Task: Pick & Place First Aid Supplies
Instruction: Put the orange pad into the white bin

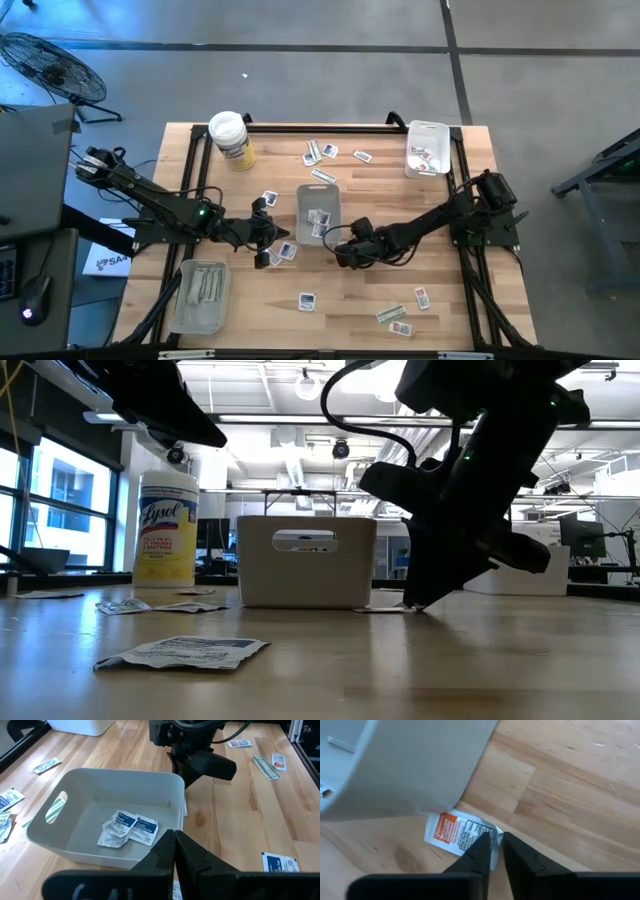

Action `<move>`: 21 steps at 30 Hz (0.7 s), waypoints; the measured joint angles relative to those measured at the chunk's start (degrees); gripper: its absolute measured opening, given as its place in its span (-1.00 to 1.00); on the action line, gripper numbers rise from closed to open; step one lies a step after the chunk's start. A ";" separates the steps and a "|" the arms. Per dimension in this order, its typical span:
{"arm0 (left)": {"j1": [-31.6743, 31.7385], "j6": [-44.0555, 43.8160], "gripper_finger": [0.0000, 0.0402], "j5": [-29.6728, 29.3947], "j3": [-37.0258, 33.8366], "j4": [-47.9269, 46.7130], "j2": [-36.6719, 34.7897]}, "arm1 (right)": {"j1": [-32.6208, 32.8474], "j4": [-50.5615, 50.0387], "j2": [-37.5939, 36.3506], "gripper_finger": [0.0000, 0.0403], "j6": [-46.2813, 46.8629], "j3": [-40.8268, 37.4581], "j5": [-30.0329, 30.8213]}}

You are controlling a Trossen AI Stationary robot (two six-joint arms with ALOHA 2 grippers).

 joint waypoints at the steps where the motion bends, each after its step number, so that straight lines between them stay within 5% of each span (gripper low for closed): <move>1: 0.00 0.00 -0.99 0.00 0.00 -0.04 0.00 | 0.00 -0.01 0.00 -0.83 -0.38 0.00 0.01; 10: 0.00 -1.27 -0.99 -0.02 0.00 -1.44 0.00 | 0.45 -3.38 -1.21 -0.99 -4.51 -0.02 -1.54; 21: 0.02 -1.50 -0.99 -0.01 0.00 -2.07 0.00 | 2.31 -29.14 -13.80 -0.99 0.06 -0.04 3.37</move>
